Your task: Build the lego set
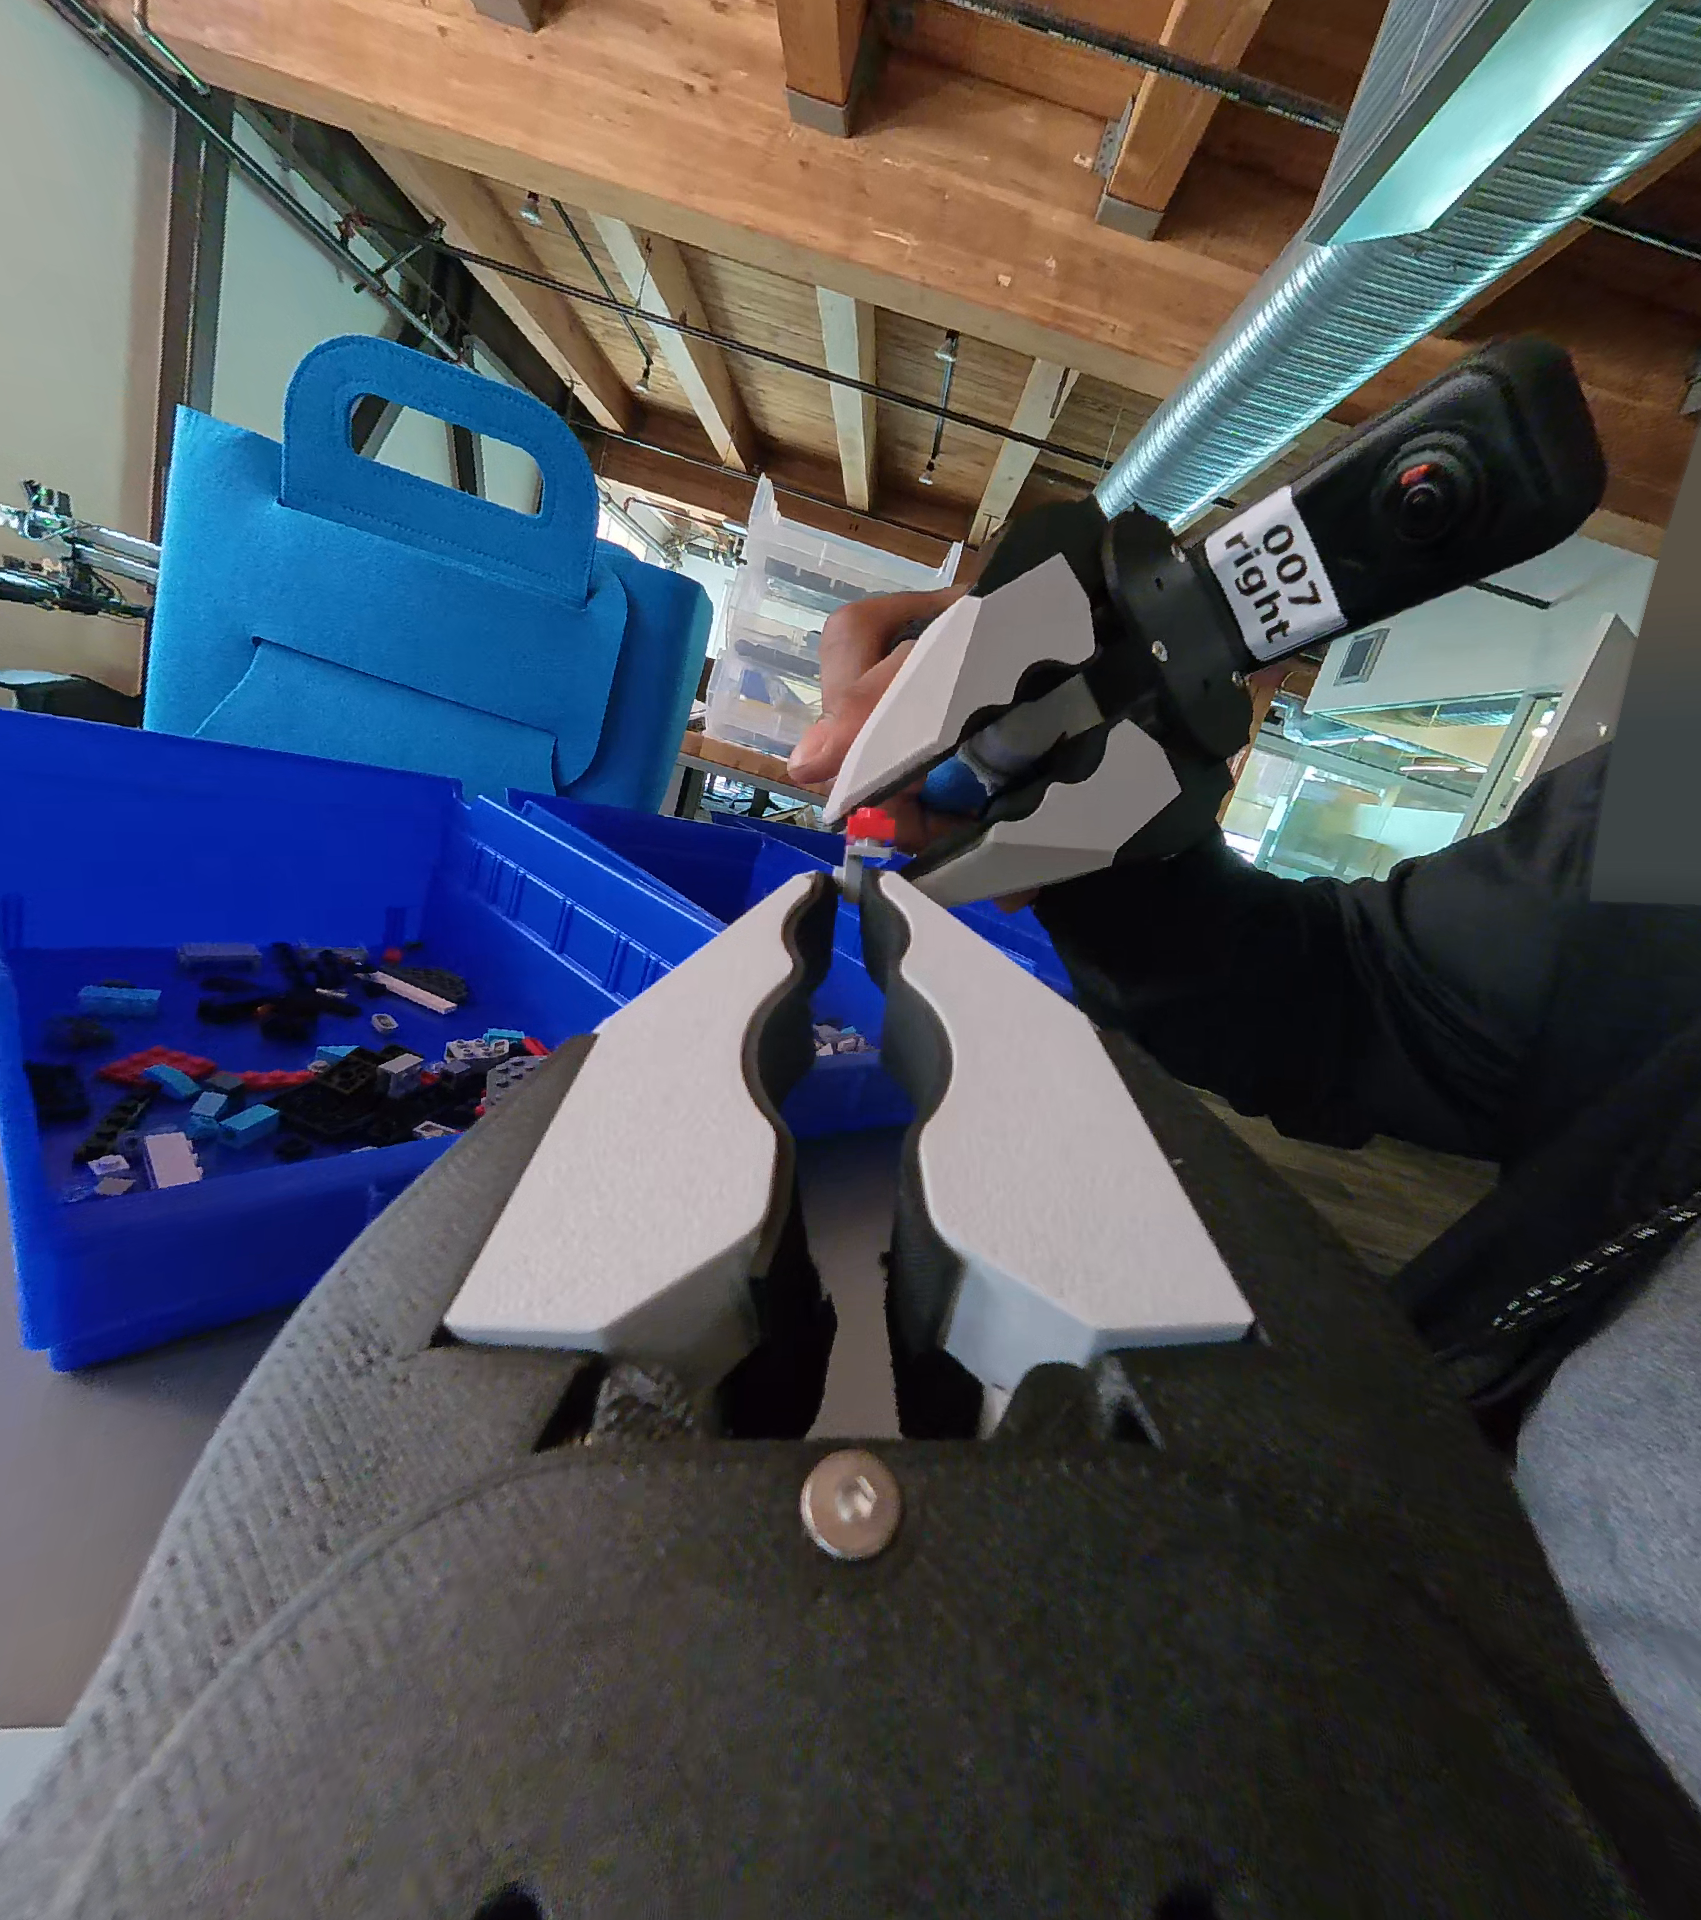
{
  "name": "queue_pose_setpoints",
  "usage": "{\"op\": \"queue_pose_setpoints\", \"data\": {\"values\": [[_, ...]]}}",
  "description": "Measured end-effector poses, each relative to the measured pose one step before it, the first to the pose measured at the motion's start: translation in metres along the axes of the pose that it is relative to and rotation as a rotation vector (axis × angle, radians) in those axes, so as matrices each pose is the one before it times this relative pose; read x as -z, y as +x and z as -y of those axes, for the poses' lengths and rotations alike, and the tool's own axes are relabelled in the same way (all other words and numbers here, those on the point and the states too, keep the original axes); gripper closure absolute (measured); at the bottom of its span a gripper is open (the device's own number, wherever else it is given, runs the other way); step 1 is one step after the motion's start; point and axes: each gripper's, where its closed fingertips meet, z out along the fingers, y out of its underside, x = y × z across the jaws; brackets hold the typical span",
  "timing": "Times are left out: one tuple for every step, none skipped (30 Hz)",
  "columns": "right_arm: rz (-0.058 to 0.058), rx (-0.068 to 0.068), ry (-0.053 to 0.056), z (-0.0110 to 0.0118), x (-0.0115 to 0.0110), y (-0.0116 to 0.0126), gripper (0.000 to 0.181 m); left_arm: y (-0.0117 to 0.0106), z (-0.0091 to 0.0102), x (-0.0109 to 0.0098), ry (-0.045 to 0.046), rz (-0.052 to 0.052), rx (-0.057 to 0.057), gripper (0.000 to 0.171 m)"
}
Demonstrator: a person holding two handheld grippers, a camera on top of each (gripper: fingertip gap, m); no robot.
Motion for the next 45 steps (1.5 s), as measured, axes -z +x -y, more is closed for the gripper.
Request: {"op": "queue_pose_setpoints", "data": {"values": [[0.0028, -0.003, 0.0014, 0.0003, 0.00001, -0.00003, 0.164, 0.00037, 0.0003, 0.00006, 0.00177, -0.0022, 0.0003, 0.169], [0.0027, -0.0037, 0.0012, 0.00033, 0.00007, 0.0, 0.164, 0.00018, 0.00024, 0.00014, 0.00151, -0.0019, 0.0011, 0.169], [0.0029, -0.0046, 0.0001, -0.00004, -0.00004, 0.00008, 0.164, 0.00004, 0.00021, 0.00005, 0.00149, -0.0008, 0.0017, 0.169], [0.004, -0.0049, -0.0012, -0.00018, -0.00006, -0.00005, 0.164, -0.00005, -0.00016, 0.00001, -0.00015, -0.0005, 0.0022, 0.169], [0.0037, -0.0036, -0.0024, -0.0003, -0.00019, -0.0001, 0.164, -0.00021, -0.00026, -0.00006, -0.00004, 0.0004, 0.0023, 0.169], [0.003, -0.0023, -0.0018, -0.00029, -0.00009, -0.00009, 0.164, -0.0001, -0.00014, 0.00001, 0.0004, -0.0008, 0.0026, 0.169], [0.0005, 0.001, -0.0013, 0.0, -0.00004, 0.0001, 0.164, -0.00001, 0.0001, -0.00004, 0.00156, -0.0016, 0.0048, 0.169], [-0.001, 0.0023, -0.0008, 0.00009, 0.00007, 0.00012, 0.165, 0.0001, 0.00015, 0.00014, 0.00224, -0.002, 0.0054, 0.169], [0.0002, 0.0009, -0.001, 0.00007, 0.0, 0.00006, 0.165, 0.00003, -0.00003, 0.0, 0.00086, -0.0017, 0.0038, 0.169], [0.0001, 0.0024, -0.0034, -0.00041, -0.00008, -0.00012, 0.165, -0.00029, -0.00037, -0.00023, -0.00212, 0.0006, 0.0044, 0.169], [0.0004, 0.0039, -0.0045, -0.00072, -0.00016, -0.00024, 0.165, -0.0004, -0.00061, -0.0001, -0.00328, 0.0022, 0.0018, 0.169], [0.0007, 0.0018, -0.0032, -0.00046, -0.00004, -0.00022, 0.166, -0.00024, -0.00038, -0.00007, -0.00145, 0.0016, -0.0004, 0.169], [-0.0003, 0.0008, -0.0021, -0.0003, -0.00002, 0.00007, 0.166, -0.00019, 0.00008, 0.00005, 0.00041, 0.0002, 0.0022, 0.169], [-0.0012, 0.0022, -0.002, -0.00028, 0.00005, 0.0001, 0.167, -0.00027, -0.00009, -0.00006, -0.00005, 0.0008, 0.0045, 0.169], [0.0005, 0.0025, -0.0018, -0.00041, -0.00003, -0.0001, 0.167, -0.00025, -0.00044, -0.00029, -0.00191, 0.0012, 0.0024, 0.169], [0.0012, 0.0025, -0.0026, -0.00052, -0.00014, -0.00021, 0.167, -0.00038, -0.00056, -0.00014, -0.00228, 0.0026, 0.0033, 0.169], [0.0008, 0.0023, -0.0026, -0.0006, -0.00026, -0.00017, 0.167, -0.00052, -0.00057, -0.00022, -0.00185, 0.0025, 0.0032, 0.169], [0.0003, 0.0001, -0.0009, -0.00045, -0.00023, -0.00001, 0.167, -0.00035, -0.00015, -0.00007, -0.00028, 0.0016, 0.0036, 0.169], [0.001, -0.0031, 0.0016, 0.0, -0.00021, 0.00003, 0.167, -0.00024, 0.00007, 0.00011, 0.00209, 0.0001, 0.0021, 0.169], [0.0031, -0.004, 0.0014, 0.00005, -0.00015, -0.00012, 0.168, -0.00003, 0.00001, 0.0, 0.0021, -0.0006, 0.003, 0.169], [0.0041, -0.0028, -0.0008, -0.00028, -0.00023, -0.00011, 0.168, -0.0002, -0.00024, -0.0001, 0.00128, 0.0002, 0.0032, 0.169], [0.0038, -0.0016, -0.0014, -0.00018, -0.00024, -0.0001, 0.168, -0.00014, 0.00007, -0.00006, 0.00177, 0.0012, 0.0013, 0.169], [0.0043, -0.0027, 0.0018, 0.00022, -0.00034, -0.0003, 0.168, 0.00013, 0.00047, 0.0002, 0.00468, -0.0015, 0.002, 0.169], [0.002, -0.0039, 0.0015, 0.00018, -0.00039, 0.00015, 0.168, -0.00042, 0.0004, 0.00025, 0.00382, 0.0008, 0.0047, 0.169], [0.0007, 0.0009, -0.0012, -0.00009, -0.00056, 0.00012, 0.168, -0.00062, 0.0001, 0.00031, 0.00119, 0.0023, 0.0049, 0.169], [0.0013, 0.0046, -0.0035, -0.00055, -0.0005, 0.00003, 0.168, -0.00065, -0.00026, 0.0, -0.00014, 0.003, 0.0044, 0.169], [0.0029, 0.0018, -0.0054, -0.00064, -0.00045, 0.0, 0.168, -0.00072, -0.00031, -0.00005, -0.00092, 0.0044, 0.0015, 0.169], [0.0024, 0.0005, -0.0059, -0.00069, -0.00043, 0.00012, 0.168, -0.00084, -0.00012, -0.00013, -0.00015, 0.0059, 0.0023, 0.169], [0.001, 0.0043, -0.0059, -0.00069, -0.00045, 0.00014, 0.168, -0.00086, -0.00026, -0.00004, 0.00014, 0.0052, 0.0048, 0.169], [-0.0002, 0.0068, -0.0077, -0.00094, -0.00058, 0.00012, 0.168, -0.00093, -0.00033, -0.00013, -0.00056, 0.0068, 0.0054, 0.169], [0.0001, 0.0107, -0.011, -0.00154, -0.00061, -0.00006, 0.168, -0.00126, -0.00085, -0.00027, -0.00329, 0.0081, 0.0064, 0.169], [-0.0001, 0.0129, -0.0138, -0.00185, -0.00062, -0.00018, 0.168, -0.00148, -0.00127, -0.00051, -0.00501, 0.0092, 0.0071, 0.169], [0.0003, 0.0047, -0.0143, -0.00196, -0.00076, 0.00011, 0.168, -0.00171, -0.00116, -0.00044, -0.0032, 0.0099, 0.0092, 0.169], [-0.0027, -0.0029, -0.0081, -0.00125, -0.00091, 0.00061, 0.168, -0.00153, -0.00034, -0.00024, 0.00179, 0.0071, 0.011, 0.169], [-0.0102, -0.0067, -0.0005, -0.00017, -0.00087, 0.0015, 0.168, -0.00141, 0.00117, 0.00026, 0.00984, 0.0048, 0.0156, 0.169], [-0.0132, -0.0026, -0.0006, -0.00033, -0.00088, 0.00142, 0.168, -0.00146, 0.00093, 0.0003, 0.00597, 0.0043, 0.017, 0.169], [-0.0158, 0.0047, -0.0003, -0.00026, -0.00074, 0.00143, 0.167, -0.00117, 0.00064, 0.00027, 0.00418, 0.0027, 0.0137, 0.169], [-0.0186, 0.0044, 0.0036, 0.00043, -0.0005, 0.0016, 0.167, -0.00056, 0.00107, 0.00049, 0.00781, -0.0026, 0.014, 0.169], [-0.0195, 0.004, 0.0054, 0.00066, -0.00025, 0.00174, 0.169, -0.00099, 0.00034, 0.00046, 0.00456, -0.0033, 0.0193, 0.169], [-0.012, 0.0084, 0.004, 0.00036, -0.00039, 0.0007, 0.169, -0.00025, 0.00045, 0.00014, 0.00697, -0.0073, 0.0196, 0.169], [-0.0082, 0.0104, 0.0035, 0.00027, -0.00015, 0.00018, 0.169, -0.00004, 0.0002, 0.0002, 0.00618, -0.0065, 0.014, 0.169], [-0.0047, 0.0085, -0.0001, -0.00007, -0.00018, -0.00007, 0.169, -0.00026, -0.00021, 0.00002, 0.00219, -0.0021, 0.0071, 0.169], [-0.0027, 0.0058, -0.0007, -0.00019, 0.00002, -0.00008, 0.169, -0.00026, -0.00026, -0.00008, 0.00094, -0.0003, 0.0012, 0.169], [-0.0002, 0.0014, 0.0005, 0.00003, 0.00001, -0.00016, 0.169, 0.00022, 0.0, 0.00005, -0.00055, -0.0009, -0.0027, 0.169], [0.0026, -0.0018, 0.001, 0.0001, 0.00035, -0.0002, 0.169, 0.00062, 0.00017, 0.00005, -0.00114, -0.0014, -0.0091, 0.169]]}}
